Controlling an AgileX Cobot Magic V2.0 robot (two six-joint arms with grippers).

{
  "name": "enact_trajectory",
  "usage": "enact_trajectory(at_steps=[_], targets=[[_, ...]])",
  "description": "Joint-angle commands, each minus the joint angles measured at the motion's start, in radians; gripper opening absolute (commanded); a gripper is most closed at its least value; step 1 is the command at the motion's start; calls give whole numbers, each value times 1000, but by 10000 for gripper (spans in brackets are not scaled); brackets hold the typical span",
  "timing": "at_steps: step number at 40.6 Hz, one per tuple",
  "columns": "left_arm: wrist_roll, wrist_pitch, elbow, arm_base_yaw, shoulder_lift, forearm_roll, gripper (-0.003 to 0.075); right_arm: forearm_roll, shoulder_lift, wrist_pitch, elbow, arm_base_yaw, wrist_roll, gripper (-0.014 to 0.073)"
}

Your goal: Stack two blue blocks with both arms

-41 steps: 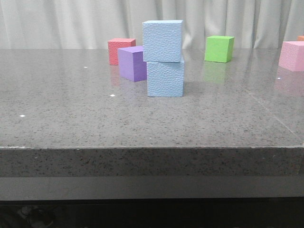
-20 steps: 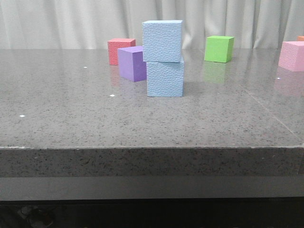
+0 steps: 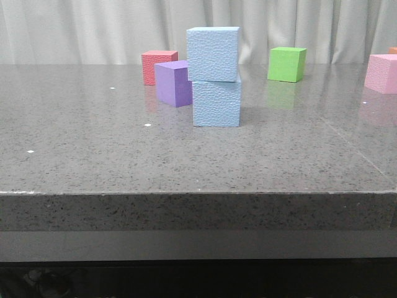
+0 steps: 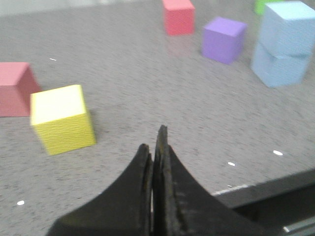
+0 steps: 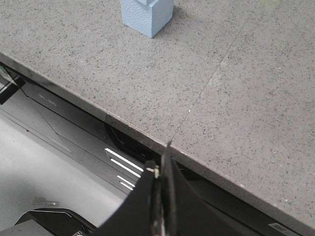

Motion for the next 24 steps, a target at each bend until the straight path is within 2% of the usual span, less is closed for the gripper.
enact_trajectory(at_steps=[1, 6, 10, 15, 24], targets=[[-3, -137, 44, 43, -86, -10, -18, 10, 6, -59, -25, -7, 0, -69], [-3, -216, 145, 65, -185, -10, -18, 10, 6, -59, -25, -7, 0, -69], [-13, -336, 243, 65, -222, -3, -18, 10, 6, -59, -25, -7, 0, -69], [-214, -519, 390, 65, -239, 154, -18, 10, 6, -59, -25, -7, 0, -69], [-222, -697, 530, 63, -246, 164, -18, 10, 6, -59, -25, -7, 0, -69]])
